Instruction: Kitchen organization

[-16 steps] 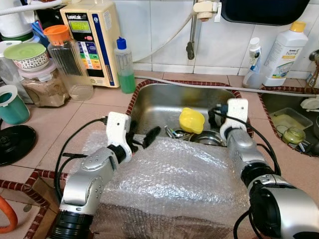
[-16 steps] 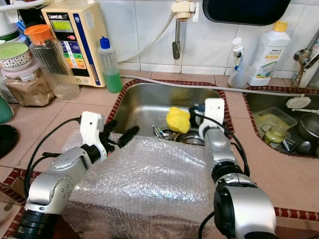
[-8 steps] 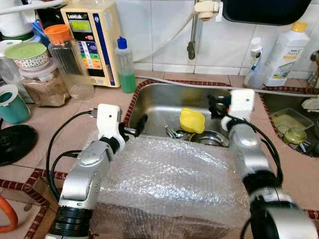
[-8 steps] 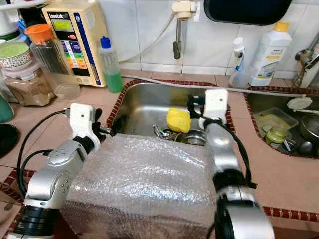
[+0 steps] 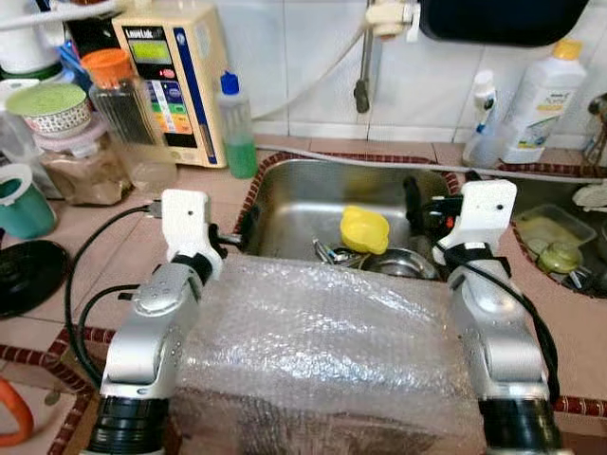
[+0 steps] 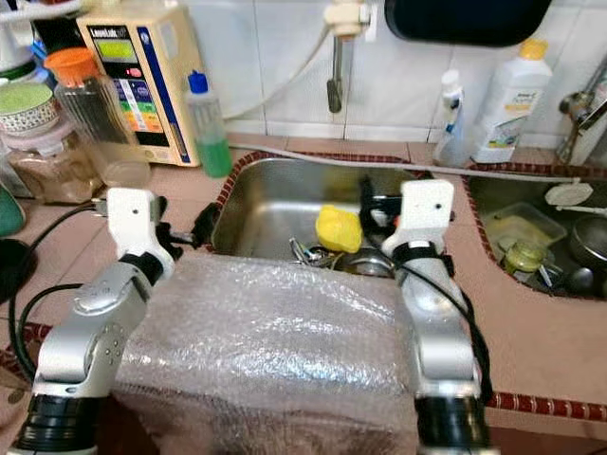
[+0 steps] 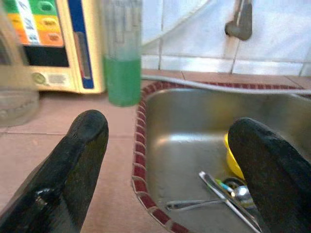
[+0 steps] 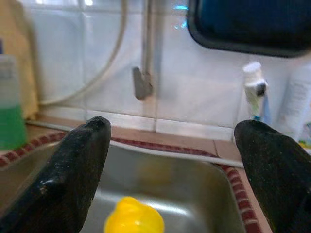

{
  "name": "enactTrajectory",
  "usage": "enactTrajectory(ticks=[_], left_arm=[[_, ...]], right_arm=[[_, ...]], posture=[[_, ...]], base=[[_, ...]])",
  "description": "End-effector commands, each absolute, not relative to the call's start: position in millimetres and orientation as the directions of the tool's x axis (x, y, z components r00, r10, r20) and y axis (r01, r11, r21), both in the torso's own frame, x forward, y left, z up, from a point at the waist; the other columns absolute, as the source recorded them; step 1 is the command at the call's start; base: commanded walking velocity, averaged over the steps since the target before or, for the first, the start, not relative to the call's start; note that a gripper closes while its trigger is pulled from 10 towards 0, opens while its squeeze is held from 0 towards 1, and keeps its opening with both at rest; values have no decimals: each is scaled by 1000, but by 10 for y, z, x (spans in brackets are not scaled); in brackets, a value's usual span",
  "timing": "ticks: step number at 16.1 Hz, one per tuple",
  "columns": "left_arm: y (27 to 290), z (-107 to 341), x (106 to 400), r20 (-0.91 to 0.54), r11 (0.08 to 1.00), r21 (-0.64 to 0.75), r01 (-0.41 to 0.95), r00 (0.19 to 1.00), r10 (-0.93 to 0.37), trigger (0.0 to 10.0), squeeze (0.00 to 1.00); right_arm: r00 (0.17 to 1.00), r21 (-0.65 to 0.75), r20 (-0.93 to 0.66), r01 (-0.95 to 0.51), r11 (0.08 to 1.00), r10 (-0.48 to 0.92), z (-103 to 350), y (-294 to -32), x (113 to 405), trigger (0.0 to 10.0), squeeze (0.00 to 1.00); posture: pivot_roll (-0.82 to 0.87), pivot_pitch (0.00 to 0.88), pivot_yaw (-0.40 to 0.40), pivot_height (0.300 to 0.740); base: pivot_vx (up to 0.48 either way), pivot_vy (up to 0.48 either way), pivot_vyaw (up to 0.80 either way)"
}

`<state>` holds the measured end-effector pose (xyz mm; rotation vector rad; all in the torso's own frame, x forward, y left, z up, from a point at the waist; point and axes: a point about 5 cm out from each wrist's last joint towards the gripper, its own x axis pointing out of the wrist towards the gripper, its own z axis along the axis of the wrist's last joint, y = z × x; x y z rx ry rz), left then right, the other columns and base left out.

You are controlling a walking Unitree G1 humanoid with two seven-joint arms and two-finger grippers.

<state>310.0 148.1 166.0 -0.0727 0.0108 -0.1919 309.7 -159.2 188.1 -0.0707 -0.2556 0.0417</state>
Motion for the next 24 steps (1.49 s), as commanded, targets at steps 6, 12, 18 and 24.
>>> enactTrajectory(ticks=[6,12,18,24], left_arm=[[1370,1657,2868,32,972,-96,214,977,-212,10000,0],[1330,1617,2878,12,975,-105,197,980,-197,10000,0],[1306,1614,2860,7,970,-107,217,976,-217,10000,0],[1292,1600,2873,-9,970,-109,219,975,-221,10000,0]], right_arm=[[984,-70,176,-14,997,26,1884,-1702,2831,10000,0],[987,-57,159,-29,998,38,1932,-1644,2854,10000,0],[987,-49,147,-52,997,59,1933,-1588,2872,10000,0],[988,-35,137,-64,997,68,1939,-1555,2874,10000,0]], posture=[[42,0,79,740],[42,0,72,740],[49,0,68,740],[48,0,68,740]], base=[[0,0,0],[0,0,-407],[0,0,0],[-202,0,0]])
